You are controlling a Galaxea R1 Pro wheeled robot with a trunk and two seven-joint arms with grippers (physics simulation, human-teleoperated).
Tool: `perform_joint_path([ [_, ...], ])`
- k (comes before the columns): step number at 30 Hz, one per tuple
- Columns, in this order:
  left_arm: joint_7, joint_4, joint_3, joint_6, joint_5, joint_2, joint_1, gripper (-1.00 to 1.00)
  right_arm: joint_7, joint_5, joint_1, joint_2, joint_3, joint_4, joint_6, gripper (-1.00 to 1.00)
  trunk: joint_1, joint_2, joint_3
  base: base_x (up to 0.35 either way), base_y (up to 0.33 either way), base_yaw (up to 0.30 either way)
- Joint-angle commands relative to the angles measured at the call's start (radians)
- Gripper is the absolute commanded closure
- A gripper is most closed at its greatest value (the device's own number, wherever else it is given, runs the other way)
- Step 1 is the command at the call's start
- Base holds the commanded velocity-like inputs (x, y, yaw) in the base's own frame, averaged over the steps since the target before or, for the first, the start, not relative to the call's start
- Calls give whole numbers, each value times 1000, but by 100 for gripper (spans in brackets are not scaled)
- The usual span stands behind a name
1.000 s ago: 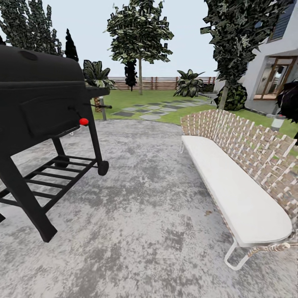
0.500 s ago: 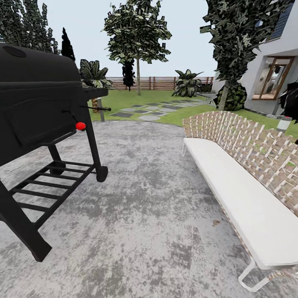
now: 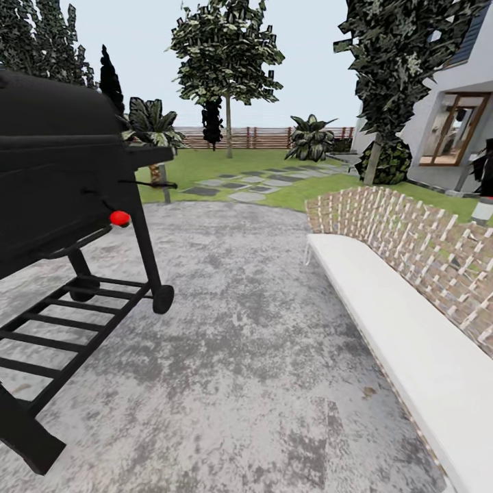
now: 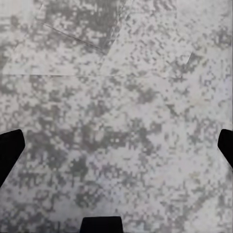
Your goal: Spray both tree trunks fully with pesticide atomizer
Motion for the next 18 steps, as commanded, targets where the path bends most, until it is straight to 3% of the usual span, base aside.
perform_joint_path([
  [1, 0, 1, -1, -3, 5, 0, -1, -100, -1, 0, 0, 0, -1, 0, -3, -100, 0, 0, -1, 338, 5, -92],
  [10, 1, 1, -1, -3, 6, 1, -1, -100, -3, 0, 0, 1, -2, 0, -3, -100, 0, 0, -1, 338, 74, -256],
  [18, 1, 1, -1, -4, 10, 2, -1, -100, -3, 0, 0, 1, -2, -3, -3, -100, 0, 0, -1, 338, 98, -64],
])
